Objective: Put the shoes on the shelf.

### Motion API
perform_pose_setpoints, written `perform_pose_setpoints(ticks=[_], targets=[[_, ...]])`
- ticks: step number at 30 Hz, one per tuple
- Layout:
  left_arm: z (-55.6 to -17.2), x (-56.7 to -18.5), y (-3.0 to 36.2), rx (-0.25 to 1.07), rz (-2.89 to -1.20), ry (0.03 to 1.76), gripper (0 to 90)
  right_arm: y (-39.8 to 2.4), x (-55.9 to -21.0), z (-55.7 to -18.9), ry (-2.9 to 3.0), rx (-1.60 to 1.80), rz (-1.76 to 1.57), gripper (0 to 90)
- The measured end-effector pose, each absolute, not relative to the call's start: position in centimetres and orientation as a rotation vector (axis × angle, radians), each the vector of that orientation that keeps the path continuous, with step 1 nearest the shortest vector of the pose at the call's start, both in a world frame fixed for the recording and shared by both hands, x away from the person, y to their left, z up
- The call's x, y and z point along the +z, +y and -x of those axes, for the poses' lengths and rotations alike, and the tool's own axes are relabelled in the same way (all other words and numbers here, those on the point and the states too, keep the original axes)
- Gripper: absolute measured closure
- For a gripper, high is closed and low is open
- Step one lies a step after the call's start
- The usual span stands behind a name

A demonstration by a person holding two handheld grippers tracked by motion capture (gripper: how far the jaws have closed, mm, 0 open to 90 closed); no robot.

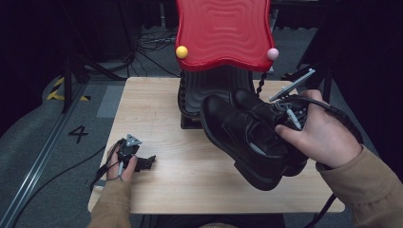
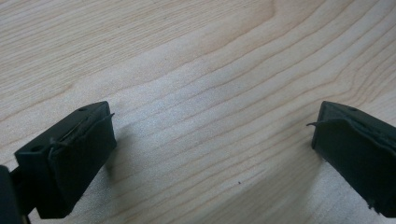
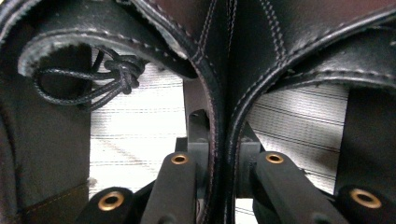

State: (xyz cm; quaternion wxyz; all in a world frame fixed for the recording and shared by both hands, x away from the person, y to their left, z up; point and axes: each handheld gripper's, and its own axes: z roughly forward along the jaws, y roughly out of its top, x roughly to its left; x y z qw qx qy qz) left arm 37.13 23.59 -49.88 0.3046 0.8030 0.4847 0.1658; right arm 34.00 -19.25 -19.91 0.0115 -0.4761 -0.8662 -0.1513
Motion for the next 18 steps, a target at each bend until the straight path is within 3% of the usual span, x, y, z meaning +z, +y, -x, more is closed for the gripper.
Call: perform_pose_setpoints(ticks=[18], targets=[[-37.1,-49.8,23.6,0.437,-2.13,1.282,0.0,-20.0,-13.5,-34.2,-2.688,-0.52,1.493,81.9]])
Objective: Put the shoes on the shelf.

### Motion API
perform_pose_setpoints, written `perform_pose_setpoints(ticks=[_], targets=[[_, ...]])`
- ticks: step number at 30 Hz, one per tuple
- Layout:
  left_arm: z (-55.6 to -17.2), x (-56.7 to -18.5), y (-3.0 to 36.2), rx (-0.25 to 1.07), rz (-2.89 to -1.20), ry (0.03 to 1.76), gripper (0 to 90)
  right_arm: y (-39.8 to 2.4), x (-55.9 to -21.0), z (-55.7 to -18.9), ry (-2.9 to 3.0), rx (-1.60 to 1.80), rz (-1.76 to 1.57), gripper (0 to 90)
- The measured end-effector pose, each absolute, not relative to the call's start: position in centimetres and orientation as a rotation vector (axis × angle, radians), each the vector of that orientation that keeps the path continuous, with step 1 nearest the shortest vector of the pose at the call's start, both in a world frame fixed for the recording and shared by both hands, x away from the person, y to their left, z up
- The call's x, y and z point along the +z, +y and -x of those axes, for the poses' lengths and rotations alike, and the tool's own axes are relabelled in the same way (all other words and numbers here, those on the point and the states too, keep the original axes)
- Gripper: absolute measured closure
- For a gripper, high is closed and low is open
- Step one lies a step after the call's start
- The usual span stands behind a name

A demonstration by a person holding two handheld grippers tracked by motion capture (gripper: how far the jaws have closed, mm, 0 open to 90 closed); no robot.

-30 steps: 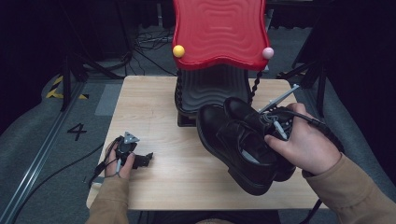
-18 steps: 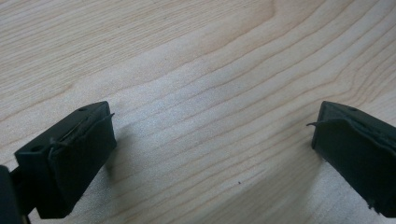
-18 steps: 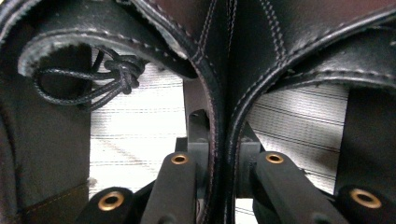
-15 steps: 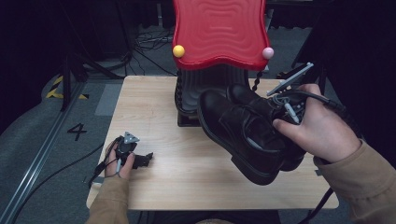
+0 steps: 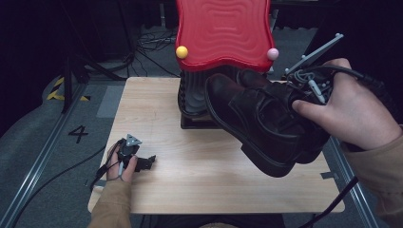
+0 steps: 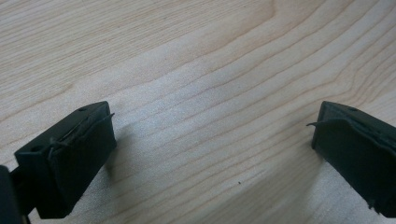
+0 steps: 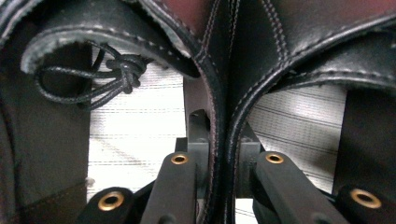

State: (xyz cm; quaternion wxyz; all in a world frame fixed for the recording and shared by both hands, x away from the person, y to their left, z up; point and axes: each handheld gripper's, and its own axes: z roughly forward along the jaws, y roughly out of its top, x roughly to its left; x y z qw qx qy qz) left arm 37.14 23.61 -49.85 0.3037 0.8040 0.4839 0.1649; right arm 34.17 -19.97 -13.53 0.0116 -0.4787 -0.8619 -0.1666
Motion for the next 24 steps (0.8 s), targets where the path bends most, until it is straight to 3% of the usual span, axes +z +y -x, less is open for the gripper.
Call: perform_pose_setpoints(ticks=[13,24], targets=[[-37.2,-49.9,23.6,0.442,-2.13,1.281,0.0,-19.2,-9.4,-33.2,-2.721,-0.535,1.479,81.9],[-37.1,-49.9,23.6,0.439,-2.13,1.283,0.0,-17.2,-6.4,-36.6,-2.713,-0.582,1.576,81.8]])
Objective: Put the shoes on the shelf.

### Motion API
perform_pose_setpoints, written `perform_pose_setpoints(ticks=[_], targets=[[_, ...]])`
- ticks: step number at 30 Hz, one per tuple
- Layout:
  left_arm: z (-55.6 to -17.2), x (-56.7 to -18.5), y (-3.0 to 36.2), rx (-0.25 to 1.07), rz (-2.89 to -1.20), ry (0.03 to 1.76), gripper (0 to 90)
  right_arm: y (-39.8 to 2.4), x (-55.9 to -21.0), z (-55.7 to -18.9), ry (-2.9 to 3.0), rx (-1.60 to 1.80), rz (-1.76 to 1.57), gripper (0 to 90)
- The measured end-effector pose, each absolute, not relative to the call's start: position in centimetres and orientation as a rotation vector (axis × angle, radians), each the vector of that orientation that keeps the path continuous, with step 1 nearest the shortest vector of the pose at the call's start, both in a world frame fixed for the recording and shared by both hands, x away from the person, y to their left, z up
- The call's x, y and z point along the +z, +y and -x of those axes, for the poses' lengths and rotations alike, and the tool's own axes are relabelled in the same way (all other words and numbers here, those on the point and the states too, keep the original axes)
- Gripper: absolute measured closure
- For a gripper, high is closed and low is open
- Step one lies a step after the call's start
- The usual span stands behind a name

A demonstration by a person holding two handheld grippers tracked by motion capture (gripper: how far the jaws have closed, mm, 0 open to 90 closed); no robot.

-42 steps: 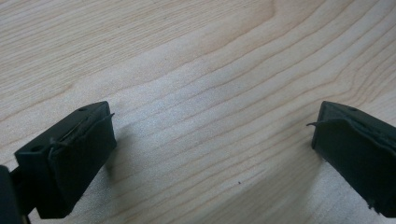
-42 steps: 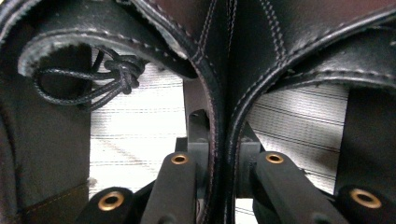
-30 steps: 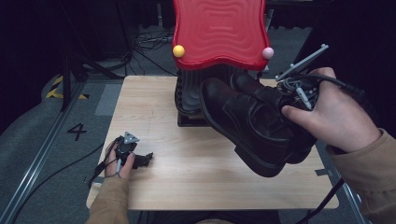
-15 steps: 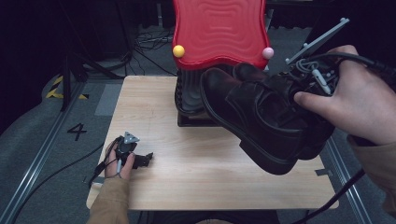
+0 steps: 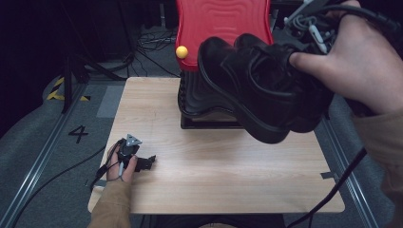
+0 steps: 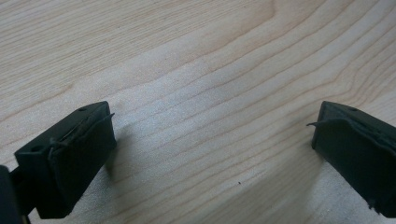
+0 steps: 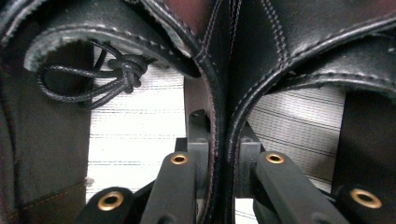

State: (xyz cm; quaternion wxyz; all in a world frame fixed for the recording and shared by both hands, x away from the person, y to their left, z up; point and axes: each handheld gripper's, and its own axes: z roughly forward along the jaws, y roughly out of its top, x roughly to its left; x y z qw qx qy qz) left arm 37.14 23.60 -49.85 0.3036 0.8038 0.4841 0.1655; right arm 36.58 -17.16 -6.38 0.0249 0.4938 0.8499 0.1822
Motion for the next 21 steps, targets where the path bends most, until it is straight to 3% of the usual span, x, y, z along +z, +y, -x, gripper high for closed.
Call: perform_pose_setpoints(ticks=[21], targets=[[-37.2,-49.8,23.6,0.436,-2.135,1.278,0.0,-12.2,-2.5,-45.9,2.398,0.621,-1.699,81.8]])
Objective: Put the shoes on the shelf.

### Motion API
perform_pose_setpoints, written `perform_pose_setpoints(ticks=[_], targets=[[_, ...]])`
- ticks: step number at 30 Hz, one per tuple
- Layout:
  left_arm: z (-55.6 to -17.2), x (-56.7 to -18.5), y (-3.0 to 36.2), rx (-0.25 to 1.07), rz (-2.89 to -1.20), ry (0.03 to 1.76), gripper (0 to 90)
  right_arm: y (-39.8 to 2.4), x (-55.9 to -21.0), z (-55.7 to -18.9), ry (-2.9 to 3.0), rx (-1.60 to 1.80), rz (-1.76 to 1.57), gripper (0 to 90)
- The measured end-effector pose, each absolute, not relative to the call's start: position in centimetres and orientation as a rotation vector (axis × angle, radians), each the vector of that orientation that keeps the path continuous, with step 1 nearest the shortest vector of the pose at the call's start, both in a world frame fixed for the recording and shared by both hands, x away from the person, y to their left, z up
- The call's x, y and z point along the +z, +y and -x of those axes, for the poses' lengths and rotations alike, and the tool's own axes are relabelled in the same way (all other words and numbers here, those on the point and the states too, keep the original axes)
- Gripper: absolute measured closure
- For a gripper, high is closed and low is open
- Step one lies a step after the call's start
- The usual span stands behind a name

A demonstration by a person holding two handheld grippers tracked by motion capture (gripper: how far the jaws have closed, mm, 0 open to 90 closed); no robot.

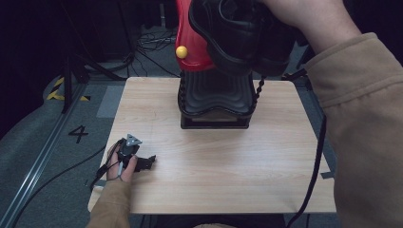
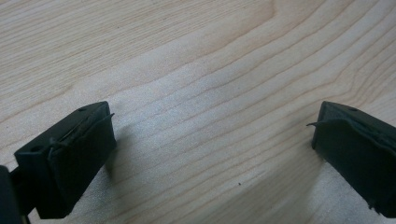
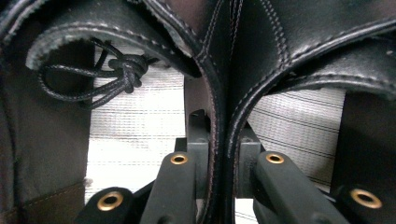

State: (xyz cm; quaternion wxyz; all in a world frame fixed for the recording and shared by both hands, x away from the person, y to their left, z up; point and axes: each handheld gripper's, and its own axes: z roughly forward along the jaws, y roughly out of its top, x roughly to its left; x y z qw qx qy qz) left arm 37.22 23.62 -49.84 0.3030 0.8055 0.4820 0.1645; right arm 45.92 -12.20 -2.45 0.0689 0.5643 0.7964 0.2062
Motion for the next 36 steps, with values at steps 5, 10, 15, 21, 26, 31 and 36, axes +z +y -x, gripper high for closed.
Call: perform_pose_setpoints(ticks=[5,10,15,21,26,31,36], targets=[[-37.2,-49.9,23.6,0.433,-2.134,1.279,0.0,-11.7,-2.2,-47.4,2.354,0.648,-1.723,81.7],[-37.2,-49.9,23.6,0.435,-2.136,1.277,0.0,-11.3,-2.2,-48.8,2.293,0.675,-1.725,81.7],[-37.3,-49.9,23.6,0.433,-2.134,1.277,0.0,-10.7,-2.6,-50.7,2.221,0.721,-1.718,81.7],[-37.3,-49.9,23.6,0.438,-2.136,1.271,0.0,-9.5,-2.7,-52.4,2.143,0.718,-1.687,81.6],[-37.4,-49.8,23.6,0.425,-2.152,1.267,0.0,-8.8,-3.0,-53.6,2.1,0.738,-1.664,81.6],[-37.4,-49.8,23.6,0.431,-2.144,1.267,0.0,-8.4,-3.9,-54.9,2.054,0.754,-1.668,81.5],[-37.4,-49.7,23.6,0.414,-2.153,1.268,0.0,-8.2,-4.8,-55.6,2.035,0.755,-1.659,81.3]])
